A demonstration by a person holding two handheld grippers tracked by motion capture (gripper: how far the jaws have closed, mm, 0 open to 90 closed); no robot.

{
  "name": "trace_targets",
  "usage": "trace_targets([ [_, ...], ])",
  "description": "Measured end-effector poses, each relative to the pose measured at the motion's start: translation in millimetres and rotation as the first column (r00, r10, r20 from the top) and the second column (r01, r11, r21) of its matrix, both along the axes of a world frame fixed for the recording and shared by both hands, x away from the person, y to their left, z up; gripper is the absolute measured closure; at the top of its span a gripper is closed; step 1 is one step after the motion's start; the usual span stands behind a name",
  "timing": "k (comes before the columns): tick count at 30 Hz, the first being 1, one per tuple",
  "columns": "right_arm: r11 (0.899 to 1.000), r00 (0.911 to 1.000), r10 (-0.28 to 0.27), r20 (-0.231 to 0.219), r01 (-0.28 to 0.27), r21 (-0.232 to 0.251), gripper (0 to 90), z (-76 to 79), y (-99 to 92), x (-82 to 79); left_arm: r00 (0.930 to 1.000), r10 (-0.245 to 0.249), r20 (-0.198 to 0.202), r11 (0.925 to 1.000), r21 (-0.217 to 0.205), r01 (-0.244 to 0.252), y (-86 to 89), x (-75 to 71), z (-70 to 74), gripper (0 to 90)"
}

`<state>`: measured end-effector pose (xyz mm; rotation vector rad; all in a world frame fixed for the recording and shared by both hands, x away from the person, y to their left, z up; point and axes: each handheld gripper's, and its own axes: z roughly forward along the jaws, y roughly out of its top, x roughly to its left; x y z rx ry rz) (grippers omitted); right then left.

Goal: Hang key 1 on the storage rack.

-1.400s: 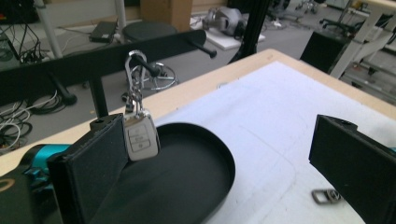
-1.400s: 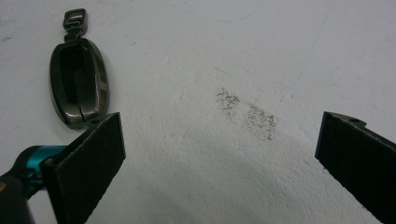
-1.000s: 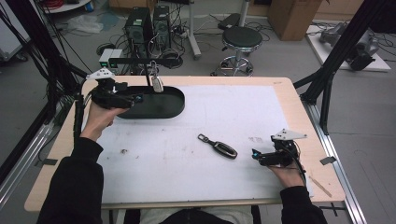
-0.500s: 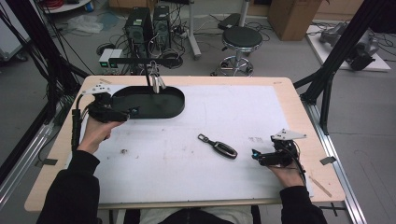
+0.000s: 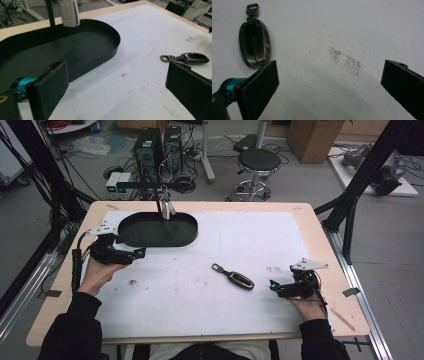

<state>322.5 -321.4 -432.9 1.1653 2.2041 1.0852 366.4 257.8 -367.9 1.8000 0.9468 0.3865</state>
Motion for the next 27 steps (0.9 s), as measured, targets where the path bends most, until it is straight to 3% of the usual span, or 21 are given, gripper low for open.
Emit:
trace_targets([
  [27, 1.0, 1.0, -0.001, -0.002, 0.001, -0.004, 0.8, 0.0, 2.1, -0.4, 0.9973, 0.031, -0.067, 0.9967, 0.077, -0.025, 20.6, -59.4, -47.7, 5.0],
])
